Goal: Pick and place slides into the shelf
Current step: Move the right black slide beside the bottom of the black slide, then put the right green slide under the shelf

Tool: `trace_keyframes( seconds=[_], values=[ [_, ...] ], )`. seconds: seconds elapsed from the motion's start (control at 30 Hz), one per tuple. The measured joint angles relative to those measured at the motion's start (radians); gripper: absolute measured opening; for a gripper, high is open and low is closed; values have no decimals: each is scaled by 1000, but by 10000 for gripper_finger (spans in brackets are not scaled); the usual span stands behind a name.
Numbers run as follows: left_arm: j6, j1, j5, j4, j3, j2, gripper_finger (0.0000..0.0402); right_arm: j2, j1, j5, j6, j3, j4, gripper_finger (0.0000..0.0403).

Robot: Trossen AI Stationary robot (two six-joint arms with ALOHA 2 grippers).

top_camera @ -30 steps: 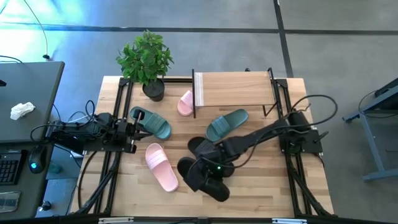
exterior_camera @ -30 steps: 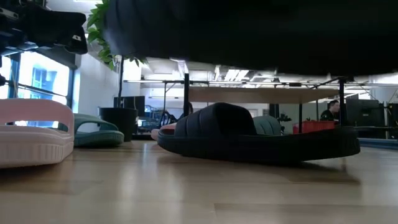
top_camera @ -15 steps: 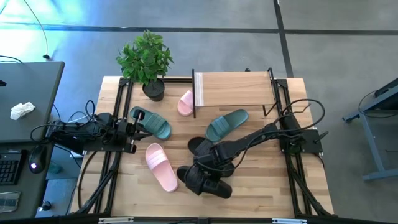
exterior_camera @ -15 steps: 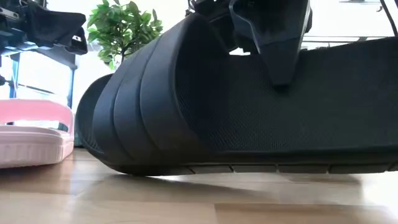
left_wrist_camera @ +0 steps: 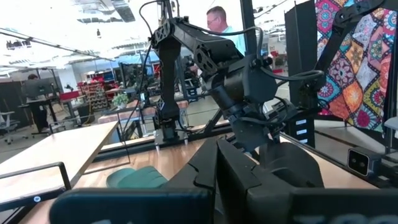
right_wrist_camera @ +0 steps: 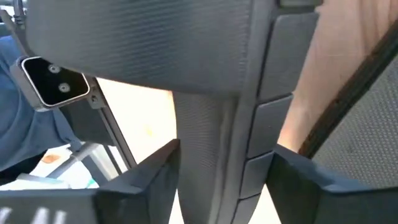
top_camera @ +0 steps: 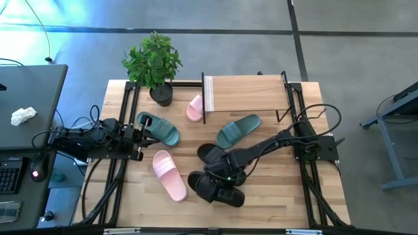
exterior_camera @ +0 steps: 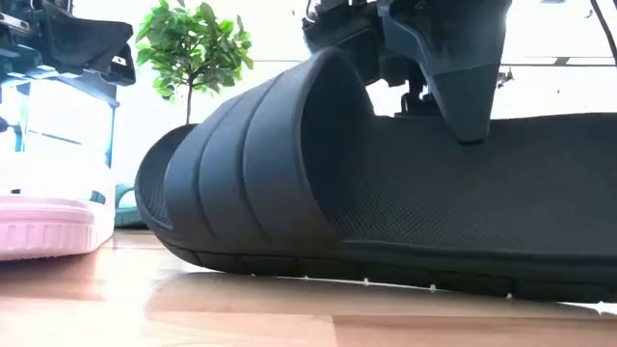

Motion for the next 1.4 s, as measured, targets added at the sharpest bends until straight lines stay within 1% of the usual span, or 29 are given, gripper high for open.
trace_keyframes(
  seconds=[0.07, 0.13, 0.3, 0.37, 0.53, 0.6, 0.67, 0.73, 0.8, 0.93, 1.0, 1.1, 1.2, 1.3, 1.4],
  values=[
    [0, 0, 0, -1, 0, 0, 1, 0, -1, 1, 6, 0, -18, 230],
    [0, 0, 1, -4, 0, 0, 1, 0, -2, 8, 9, 12, -79, 237],
    [1, 0, 2, -18, 0, 0, 1, 0, 10, 148, -31, 89, -325, 240],
    [1, 0, 3, -22, 0, 0, 1, 0, 15, 228, -37, 128, -417, 240],
    [2, 0, 3, -23, 0, 0, 1, -1, 15, 560, 25, 224, -650, 240],
    [2, 0, 3, -23, 0, 0, 1, -1, 7, 658, 47, 260, -727, 240],
    [2, 0, 3, -24, 0, 0, 1, -11, -4, 709, 47, 272, -729, 240],
    [2, 0, 2, -27, 0, 0, 1, -29, -19, 719, 37, 270, -709, 240],
    [2, 0, 2, -31, 0, 1, 1, -40, -37, 750, 48, 269, -730, 239],
    [3, 0, 2, -43, 0, 2, 1, -90, -81, 820, 60, 191, -728, 228],
    [3, 0, 2, -54, 0, 2, 1, -127, -105, 827, 70, 120, -725, 221],
    [4, 0, 0, -67, 0, 2, 1, -186, -144, 799, 91, 0, -723, 209],
    [4, 0, -1, -84, 0, 2, 1, -257, -176, 738, 114, -149, -700, 200],
    [4, 0, -1, -91, 0, 2, 1, -344, -194, 629, 117, -314, -579, 195],
    [4, 0, -1, -92, 0, 2, 1, -445, -198, 500, 117, -489, -347, 193]
  ],
)
